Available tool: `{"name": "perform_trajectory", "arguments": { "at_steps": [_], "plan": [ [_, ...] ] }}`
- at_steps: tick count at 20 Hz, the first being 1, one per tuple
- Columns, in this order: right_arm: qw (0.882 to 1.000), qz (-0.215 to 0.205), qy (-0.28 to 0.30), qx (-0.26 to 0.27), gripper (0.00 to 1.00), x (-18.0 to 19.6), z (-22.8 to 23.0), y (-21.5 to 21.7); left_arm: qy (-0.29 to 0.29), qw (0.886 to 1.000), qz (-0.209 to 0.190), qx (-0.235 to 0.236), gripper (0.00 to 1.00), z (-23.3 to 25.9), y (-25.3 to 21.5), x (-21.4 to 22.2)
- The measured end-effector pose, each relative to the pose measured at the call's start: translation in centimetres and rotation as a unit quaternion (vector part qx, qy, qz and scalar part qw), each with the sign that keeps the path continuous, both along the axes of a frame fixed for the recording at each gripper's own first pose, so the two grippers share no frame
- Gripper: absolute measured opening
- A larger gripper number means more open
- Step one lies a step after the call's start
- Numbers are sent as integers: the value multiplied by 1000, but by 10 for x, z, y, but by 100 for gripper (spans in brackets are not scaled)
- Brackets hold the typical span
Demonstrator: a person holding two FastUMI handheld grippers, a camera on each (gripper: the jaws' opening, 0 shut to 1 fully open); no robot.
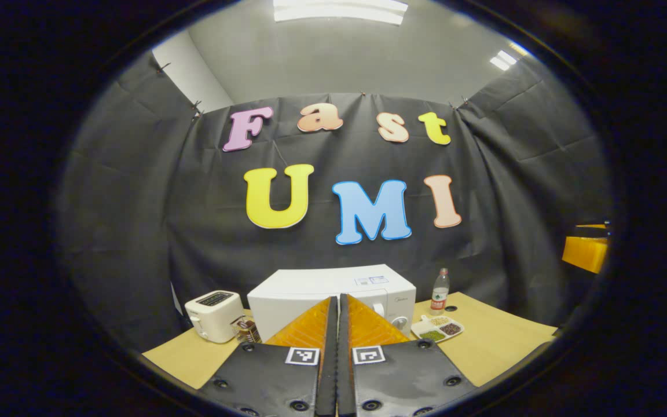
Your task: Open the microwave oven with the left hand, put the food in, and close the microwave oven.
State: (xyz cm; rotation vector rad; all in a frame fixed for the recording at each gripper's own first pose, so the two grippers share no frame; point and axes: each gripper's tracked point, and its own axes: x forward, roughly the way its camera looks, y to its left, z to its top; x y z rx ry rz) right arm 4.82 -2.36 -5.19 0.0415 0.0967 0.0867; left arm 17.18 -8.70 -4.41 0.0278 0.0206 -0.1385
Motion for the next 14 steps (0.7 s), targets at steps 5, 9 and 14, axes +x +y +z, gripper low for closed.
{"name": "perform_trajectory", "arguments": {
  "at_steps": [5,9,14],
  "plan": [
    [1000,6,-6,-6,97,-14,5,-8,-1,1000,26,0,7,12,15,-47],
    [1000,7,-7,-5,97,-20,6,-1,-3,1000,26,0,7,19,26,-74],
    [1000,11,-10,-7,97,-24,12,18,-1,1000,27,-1,7,26,42,-96]
  ]
}}
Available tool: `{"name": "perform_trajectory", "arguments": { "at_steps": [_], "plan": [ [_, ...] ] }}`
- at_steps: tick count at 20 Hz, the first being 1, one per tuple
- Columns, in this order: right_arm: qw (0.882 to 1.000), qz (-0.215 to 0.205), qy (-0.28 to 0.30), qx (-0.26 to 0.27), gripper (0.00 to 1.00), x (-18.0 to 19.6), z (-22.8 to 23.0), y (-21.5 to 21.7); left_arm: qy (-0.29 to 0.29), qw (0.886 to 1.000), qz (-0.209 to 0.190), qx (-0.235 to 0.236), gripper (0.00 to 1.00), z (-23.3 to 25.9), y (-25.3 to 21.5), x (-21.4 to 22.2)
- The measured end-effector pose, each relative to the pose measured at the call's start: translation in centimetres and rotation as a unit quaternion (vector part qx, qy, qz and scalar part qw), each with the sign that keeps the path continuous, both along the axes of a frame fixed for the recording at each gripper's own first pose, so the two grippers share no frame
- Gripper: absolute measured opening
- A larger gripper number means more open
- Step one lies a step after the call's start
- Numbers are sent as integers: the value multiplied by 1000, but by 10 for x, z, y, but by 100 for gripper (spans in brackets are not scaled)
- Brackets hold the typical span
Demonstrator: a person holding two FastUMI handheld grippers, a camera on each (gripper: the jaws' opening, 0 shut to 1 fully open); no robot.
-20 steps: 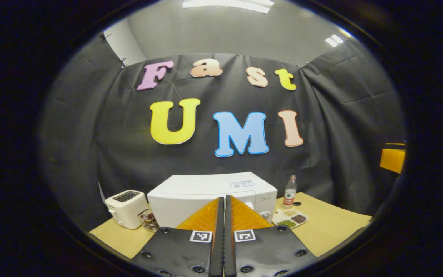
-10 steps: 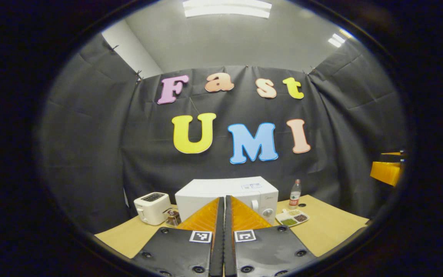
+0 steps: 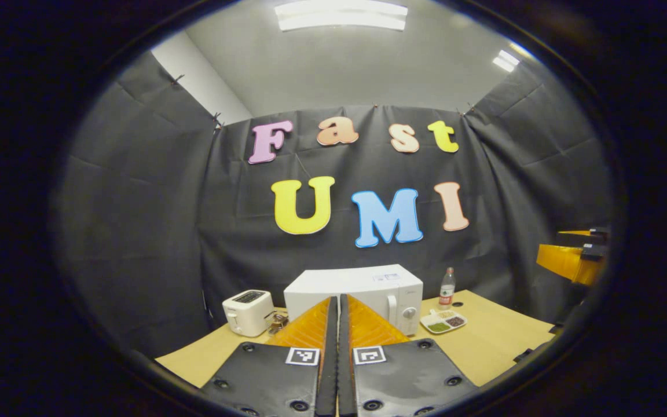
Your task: Open the microwave oven with the left hand, put the food in, and close the microwave oven.
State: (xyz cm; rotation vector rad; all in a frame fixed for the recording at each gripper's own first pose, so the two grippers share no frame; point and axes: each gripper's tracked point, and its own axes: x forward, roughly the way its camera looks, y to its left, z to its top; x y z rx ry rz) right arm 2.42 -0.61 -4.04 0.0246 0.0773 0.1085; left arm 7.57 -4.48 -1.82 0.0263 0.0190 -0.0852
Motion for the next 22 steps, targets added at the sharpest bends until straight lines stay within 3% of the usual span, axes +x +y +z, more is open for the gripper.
{"name": "perform_trajectory", "arguments": {
  "at_steps": [4,6,7,10,11,19,22],
  "plan": [
    [1000,6,-5,5,97,-2,7,20,-7,1000,3,-16,66,8,13,-8],
    [1000,11,-10,7,97,-1,10,31,-11,1000,6,-14,67,8,24,-9],
    [1000,14,-13,7,97,-1,12,36,-13,1000,9,-13,82,9,30,-9],
    [1000,20,-16,12,96,0,16,51,-17,1000,18,-15,96,12,47,-13],
    [1000,21,-16,14,97,-2,17,55,-16,1000,21,-18,99,12,52,-14],
    [999,30,-35,21,96,-4,33,80,-37,998,41,5,95,28,86,-19],
    [999,31,-36,15,97,-3,35,85,-44,998,37,2,99,29,87,-23]
  ]
}}
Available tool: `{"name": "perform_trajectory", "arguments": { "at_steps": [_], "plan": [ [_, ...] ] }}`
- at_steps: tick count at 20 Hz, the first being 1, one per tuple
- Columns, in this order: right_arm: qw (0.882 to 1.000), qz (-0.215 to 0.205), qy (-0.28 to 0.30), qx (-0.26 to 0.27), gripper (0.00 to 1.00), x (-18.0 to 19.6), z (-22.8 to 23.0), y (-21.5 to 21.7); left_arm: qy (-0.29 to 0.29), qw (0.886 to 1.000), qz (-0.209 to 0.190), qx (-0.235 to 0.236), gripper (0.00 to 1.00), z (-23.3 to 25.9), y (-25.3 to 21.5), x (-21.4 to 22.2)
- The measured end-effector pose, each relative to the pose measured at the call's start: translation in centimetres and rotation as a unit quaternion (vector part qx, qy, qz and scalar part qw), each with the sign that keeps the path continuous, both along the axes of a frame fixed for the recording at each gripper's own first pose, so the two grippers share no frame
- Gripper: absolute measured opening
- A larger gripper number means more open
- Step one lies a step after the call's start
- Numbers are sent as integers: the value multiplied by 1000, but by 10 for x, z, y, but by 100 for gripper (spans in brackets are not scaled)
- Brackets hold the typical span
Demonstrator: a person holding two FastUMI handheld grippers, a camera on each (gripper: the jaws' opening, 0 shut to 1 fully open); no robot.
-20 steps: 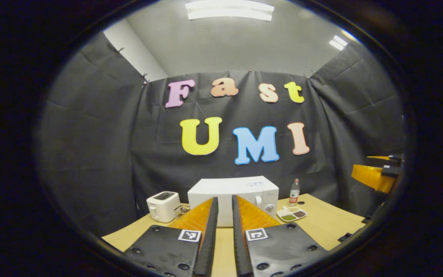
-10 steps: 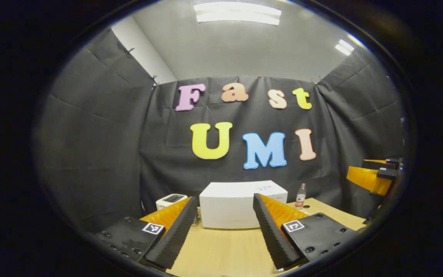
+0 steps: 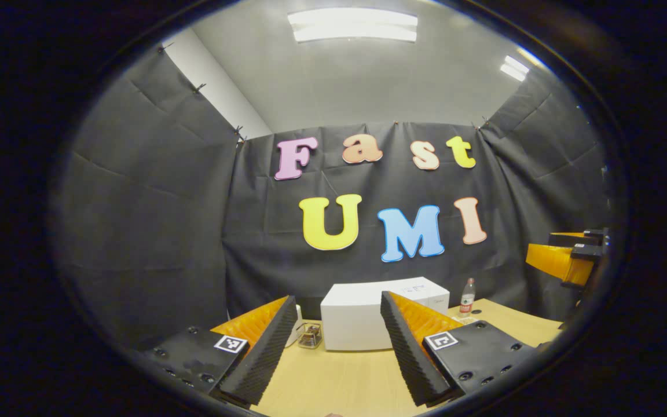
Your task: Open the microwave oven with the left hand, put the food in, and close the microwave oven.
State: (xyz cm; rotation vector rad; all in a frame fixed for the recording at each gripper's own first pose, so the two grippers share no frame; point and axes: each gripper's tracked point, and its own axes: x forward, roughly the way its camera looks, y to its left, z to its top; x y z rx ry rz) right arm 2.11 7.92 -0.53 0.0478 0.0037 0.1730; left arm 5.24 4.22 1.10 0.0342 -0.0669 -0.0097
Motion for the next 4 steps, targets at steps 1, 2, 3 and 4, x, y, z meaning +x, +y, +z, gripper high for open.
{"name": "perform_trajectory", "arguments": {
  "at_steps": [1,2,3,4],
  "plan": [
    [1000,2,0,0,96,-1,2,2,-2,1000,-1,-1,99,1,2,-2],
    [1000,4,-1,1,97,-1,4,5,-2,1000,0,-1,99,1,4,-2],
    [1000,5,-3,1,97,0,5,9,1,1000,0,-1,96,0,6,-2],
    [1000,8,-4,-1,97,-1,5,12,3,1000,-1,-1,96,-3,8,-2]
  ]
}}
